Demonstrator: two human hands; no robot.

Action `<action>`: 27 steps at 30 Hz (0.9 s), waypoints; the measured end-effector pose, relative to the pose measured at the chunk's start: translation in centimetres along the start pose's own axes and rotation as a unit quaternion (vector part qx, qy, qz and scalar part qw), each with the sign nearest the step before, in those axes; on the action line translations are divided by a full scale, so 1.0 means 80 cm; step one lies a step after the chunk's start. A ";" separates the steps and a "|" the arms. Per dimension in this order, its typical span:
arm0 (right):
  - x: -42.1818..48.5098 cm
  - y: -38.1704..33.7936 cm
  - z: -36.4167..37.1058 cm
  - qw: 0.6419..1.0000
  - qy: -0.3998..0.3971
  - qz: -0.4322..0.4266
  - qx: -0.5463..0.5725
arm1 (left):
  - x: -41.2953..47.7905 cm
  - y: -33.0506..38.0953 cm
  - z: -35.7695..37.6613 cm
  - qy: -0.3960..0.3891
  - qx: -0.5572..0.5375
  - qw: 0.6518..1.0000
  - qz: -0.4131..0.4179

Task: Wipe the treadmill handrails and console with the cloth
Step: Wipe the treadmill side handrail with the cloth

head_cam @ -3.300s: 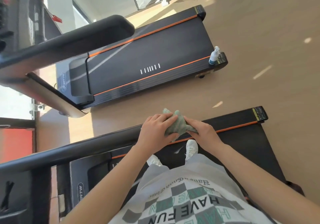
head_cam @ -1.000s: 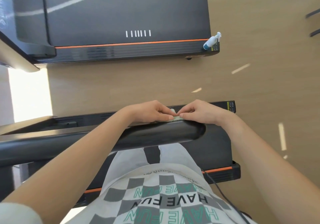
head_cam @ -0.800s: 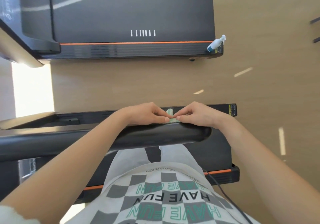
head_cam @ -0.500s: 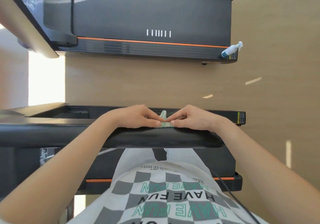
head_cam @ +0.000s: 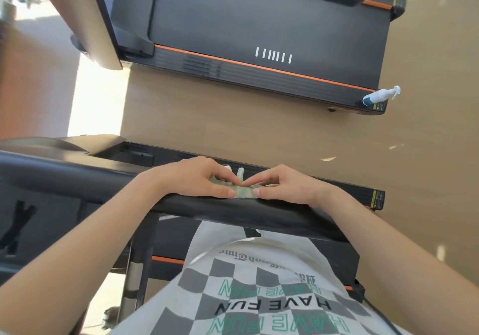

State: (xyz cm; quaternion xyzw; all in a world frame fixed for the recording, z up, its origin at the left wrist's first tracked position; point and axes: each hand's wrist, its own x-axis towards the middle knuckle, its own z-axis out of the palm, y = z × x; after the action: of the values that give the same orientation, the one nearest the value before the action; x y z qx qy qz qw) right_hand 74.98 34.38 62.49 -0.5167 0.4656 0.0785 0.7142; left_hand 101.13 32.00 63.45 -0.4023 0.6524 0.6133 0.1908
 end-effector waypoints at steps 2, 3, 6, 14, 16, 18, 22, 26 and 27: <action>0.011 -0.010 0.006 1.000 -0.007 -0.003 0.005 | -0.011 -0.009 -0.008 -0.001 0.009 1.000 -0.012; 0.017 -0.015 0.009 1.000 -0.010 -0.005 0.006 | -0.017 -0.012 -0.012 -0.004 0.018 1.000 -0.019; 0.036 -0.029 0.020 1.000 -0.019 -0.018 0.009 | -0.037 -0.024 -0.024 -0.001 0.038 0.998 -0.043; 0.095 -0.066 0.047 0.997 -0.050 -0.054 0.039 | -0.093 -0.063 -0.023 0.086 0.103 0.988 -0.078; 0.111 -0.077 0.054 0.996 -0.061 -0.056 0.037 | -0.107 -0.074 -0.026 0.110 0.119 0.982 -0.092; 0.127 -0.090 0.061 0.995 -0.074 -0.063 0.030 | -0.120 -0.085 -0.028 0.132 0.138 0.975 -0.111; 0.157 -0.119 0.079 0.993 -0.093 -0.077 0.016 | -0.143 -0.103 -0.026 0.178 0.165 0.960 -0.141; 0.179 -0.146 0.099 0.992 -0.091 -0.092 0.004 | -0.170 -0.126 -0.019 0.229 0.173 0.943 -0.169; 0.184 -0.152 0.104 0.991 -0.091 -0.095 0.004 | -0.176 -0.131 -0.019 0.240 0.172 0.939 -0.175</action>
State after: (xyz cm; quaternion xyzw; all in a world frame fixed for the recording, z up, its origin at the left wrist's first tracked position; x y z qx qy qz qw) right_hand 95.18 30.19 59.87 -0.5463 0.3478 0.0547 0.7600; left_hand 117.97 35.49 67.40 -0.6066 0.6934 0.3337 0.1996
